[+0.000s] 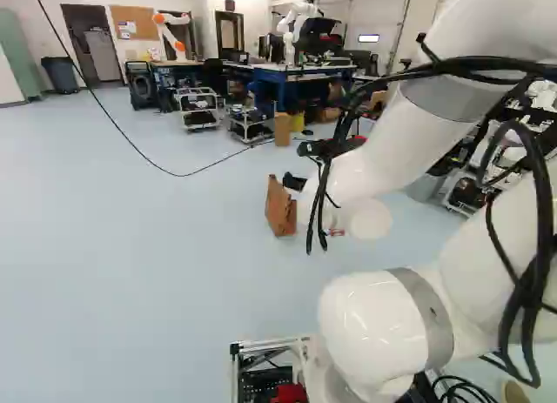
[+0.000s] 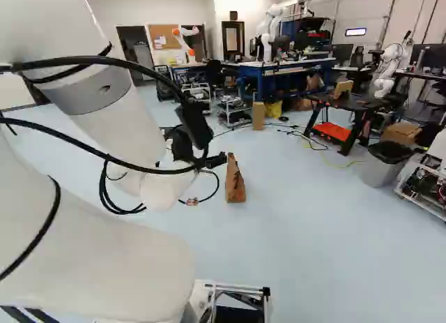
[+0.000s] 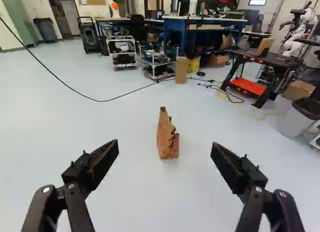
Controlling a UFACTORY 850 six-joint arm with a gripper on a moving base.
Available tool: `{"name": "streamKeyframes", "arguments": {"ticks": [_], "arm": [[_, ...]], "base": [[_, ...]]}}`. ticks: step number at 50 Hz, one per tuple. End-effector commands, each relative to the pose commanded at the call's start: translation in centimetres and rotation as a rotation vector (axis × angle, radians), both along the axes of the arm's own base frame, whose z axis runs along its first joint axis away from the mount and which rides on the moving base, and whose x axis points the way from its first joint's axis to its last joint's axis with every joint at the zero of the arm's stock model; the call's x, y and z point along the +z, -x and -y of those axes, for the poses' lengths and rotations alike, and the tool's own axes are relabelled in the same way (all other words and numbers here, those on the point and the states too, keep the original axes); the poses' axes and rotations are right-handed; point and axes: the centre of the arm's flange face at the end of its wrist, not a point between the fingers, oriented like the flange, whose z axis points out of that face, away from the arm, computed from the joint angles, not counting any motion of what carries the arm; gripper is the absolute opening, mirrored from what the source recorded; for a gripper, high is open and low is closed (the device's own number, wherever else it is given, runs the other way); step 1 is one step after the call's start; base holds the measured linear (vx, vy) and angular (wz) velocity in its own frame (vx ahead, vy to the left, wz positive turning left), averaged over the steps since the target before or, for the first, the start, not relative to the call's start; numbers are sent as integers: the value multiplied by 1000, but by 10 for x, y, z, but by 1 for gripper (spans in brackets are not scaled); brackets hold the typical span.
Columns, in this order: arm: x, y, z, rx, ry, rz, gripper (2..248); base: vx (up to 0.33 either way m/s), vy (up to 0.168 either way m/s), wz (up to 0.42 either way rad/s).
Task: Pick up the grocery bag from the ground
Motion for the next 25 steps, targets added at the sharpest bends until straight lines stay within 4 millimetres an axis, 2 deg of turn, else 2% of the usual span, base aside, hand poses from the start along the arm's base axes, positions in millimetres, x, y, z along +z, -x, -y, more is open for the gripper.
{"name": "streamKeyframes", "arguments": {"ticks": [11, 25], "arm": [[0, 0, 0, 0, 0, 0, 247], [0, 0, 0, 0, 0, 0, 247]], "base": [[45, 0, -2], [169, 0, -17]]}}
